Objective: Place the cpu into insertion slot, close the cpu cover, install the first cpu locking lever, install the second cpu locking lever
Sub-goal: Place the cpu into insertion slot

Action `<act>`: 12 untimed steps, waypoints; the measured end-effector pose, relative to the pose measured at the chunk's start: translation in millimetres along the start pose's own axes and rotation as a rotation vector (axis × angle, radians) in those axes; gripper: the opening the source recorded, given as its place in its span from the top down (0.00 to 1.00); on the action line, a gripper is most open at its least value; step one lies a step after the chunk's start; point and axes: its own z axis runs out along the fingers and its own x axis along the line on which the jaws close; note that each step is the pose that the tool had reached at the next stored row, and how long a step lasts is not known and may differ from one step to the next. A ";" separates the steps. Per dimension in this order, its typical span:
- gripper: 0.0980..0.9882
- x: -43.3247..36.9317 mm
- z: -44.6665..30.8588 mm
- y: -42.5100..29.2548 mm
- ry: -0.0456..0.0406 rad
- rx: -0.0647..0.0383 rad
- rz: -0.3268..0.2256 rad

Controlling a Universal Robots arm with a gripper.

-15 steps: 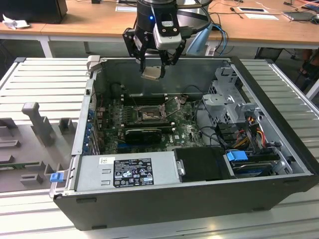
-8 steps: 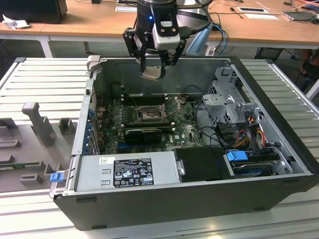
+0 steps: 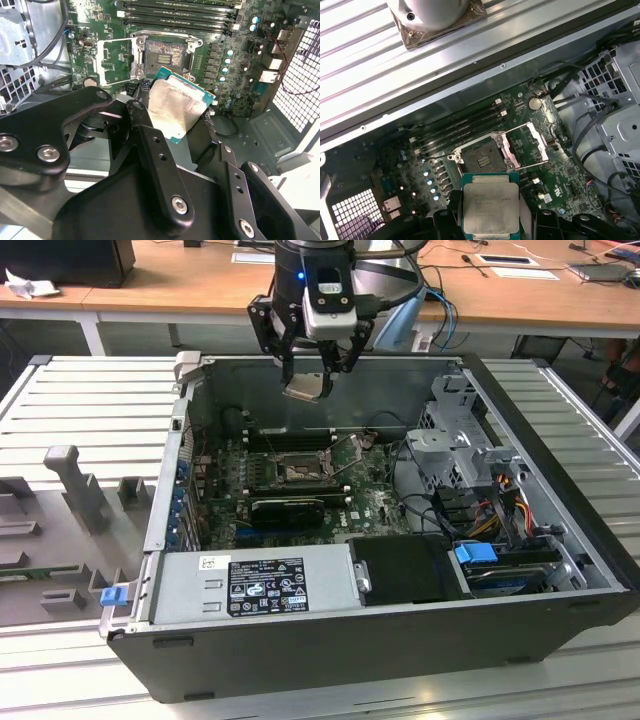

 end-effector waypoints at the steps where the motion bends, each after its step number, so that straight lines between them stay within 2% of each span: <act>1: 0.50 0.0 0.0 0.0 -0.0004 0.000 0.005; 12: 0.50 0.0 0.1 0.0 -0.0055 -0.001 0.067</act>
